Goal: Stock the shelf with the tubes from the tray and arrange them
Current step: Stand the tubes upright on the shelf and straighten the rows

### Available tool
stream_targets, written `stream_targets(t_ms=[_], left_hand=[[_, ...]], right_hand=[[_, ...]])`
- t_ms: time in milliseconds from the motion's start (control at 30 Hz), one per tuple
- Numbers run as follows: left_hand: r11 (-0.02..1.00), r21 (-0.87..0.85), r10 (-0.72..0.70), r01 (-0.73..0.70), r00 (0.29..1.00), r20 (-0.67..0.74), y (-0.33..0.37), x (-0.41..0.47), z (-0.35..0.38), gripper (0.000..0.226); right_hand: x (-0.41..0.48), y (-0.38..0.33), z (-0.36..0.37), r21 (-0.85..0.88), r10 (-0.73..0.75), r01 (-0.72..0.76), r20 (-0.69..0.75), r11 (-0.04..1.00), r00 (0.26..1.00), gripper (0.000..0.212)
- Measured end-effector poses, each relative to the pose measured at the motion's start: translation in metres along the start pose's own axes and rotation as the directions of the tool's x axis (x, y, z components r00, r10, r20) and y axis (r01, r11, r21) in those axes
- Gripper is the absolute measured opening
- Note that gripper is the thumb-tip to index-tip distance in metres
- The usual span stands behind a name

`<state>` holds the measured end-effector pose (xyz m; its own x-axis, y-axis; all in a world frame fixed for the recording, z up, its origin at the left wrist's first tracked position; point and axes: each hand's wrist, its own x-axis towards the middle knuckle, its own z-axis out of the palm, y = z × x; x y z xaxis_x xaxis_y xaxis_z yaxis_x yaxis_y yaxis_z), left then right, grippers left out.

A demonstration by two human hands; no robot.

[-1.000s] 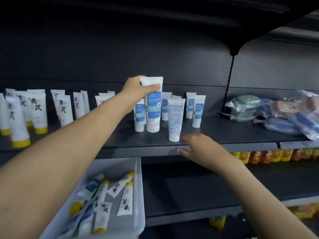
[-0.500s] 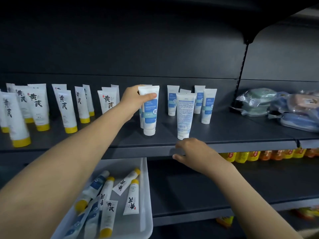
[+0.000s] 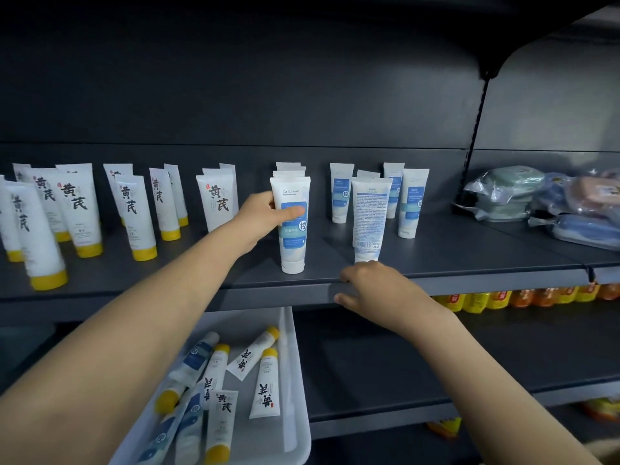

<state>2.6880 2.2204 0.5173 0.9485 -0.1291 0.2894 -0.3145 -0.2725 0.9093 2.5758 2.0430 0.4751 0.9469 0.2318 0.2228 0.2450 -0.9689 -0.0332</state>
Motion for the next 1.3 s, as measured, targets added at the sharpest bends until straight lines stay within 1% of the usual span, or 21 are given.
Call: stream_targets(t_ms=[67, 200, 300, 367, 433, 500, 633, 700, 767, 900, 1033, 1167, 1300], left_hand=[[1.000, -0.003, -0.018, 0.018, 1.000, 0.000, -0.002, 0.000, 0.001, 0.025], [0.998, 0.009, -0.065, 0.065, 0.998, -0.007, -0.005, 0.001, 0.001, 0.029], [0.995, 0.049, -0.086, 0.085, 0.996, 0.021, -0.010, -0.002, -0.002, 0.022], [0.993, 0.071, -0.094, 0.093, 0.996, 0.009, -0.012, -0.007, -0.008, 0.027], [0.986, 0.133, -0.094, 0.098, 0.995, -0.038, -0.013, -0.014, -0.017, 0.037], [0.956, 0.283, -0.057, 0.074, 0.996, -0.068, -0.011, -0.029, -0.031, 0.037], [0.820, 0.572, 0.092, -0.022, 0.991, -0.093, -0.001, -0.065, -0.058, 0.023], [0.715, 0.696, 0.148, -0.060, 0.987, -0.066, 0.008, -0.084, -0.069, 0.023], [0.600, 0.797, 0.156, -0.068, 0.987, -0.032, 0.016, -0.104, -0.080, 0.024], [0.436, 0.899, 0.101, -0.033, 0.995, -0.013, 0.023, -0.146, -0.098, 0.025], [0.288, 0.958, 0.006, 0.017, 1.000, -0.020, 0.018, -0.182, -0.112, 0.027], [0.215, 0.976, -0.091, 0.047, 0.995, -0.028, 0.003, -0.206, -0.128, 0.030], [0.174, 0.983, -0.131, 0.058, 0.991, -0.035, -0.017, -0.219, -0.144, 0.031]], right_hand=[[0.001, -0.002, 0.000, -0.004, -0.005, 0.005, 0.002, 1.000, 1.000, 0.037], [0.002, -0.004, 0.001, -0.005, -0.007, 0.007, 0.005, 1.000, 1.000, 0.038], [0.003, -0.005, 0.000, -0.005, -0.012, 0.012, 0.019, 1.000, 1.000, 0.037], [0.003, -0.005, -0.003, 0.000, -0.014, 0.014, 0.026, 1.000, 1.000, 0.036], [0.003, -0.005, -0.008, 0.006, -0.010, 0.009, 0.030, 1.000, 1.000, 0.034], [0.003, -0.006, -0.014, 0.014, -0.011, 0.010, 0.024, 1.000, 1.000, 0.035], [-0.001, -0.013, -0.027, 0.036, -0.022, 0.022, -0.007, 0.999, 1.000, 0.039], [-0.004, -0.018, -0.030, 0.063, -0.029, 0.030, -0.020, 0.998, 0.999, 0.041], [-0.007, -0.024, -0.032, 0.069, -0.052, 0.054, -0.023, 0.996, 0.998, 0.041], [-0.011, -0.044, -0.031, 0.086, -0.102, 0.105, -0.036, 0.991, 0.994, 0.038], [-0.017, -0.068, -0.025, 0.105, -0.134, 0.139, -0.052, 0.985, 0.990, 0.042], [-0.021, -0.095, -0.017, 0.110, -0.192, 0.195, -0.033, 0.975, 0.981, 0.037], [-0.022, -0.123, -0.007, 0.118, -0.224, 0.224, -0.006, 0.968, 0.974, 0.043]])
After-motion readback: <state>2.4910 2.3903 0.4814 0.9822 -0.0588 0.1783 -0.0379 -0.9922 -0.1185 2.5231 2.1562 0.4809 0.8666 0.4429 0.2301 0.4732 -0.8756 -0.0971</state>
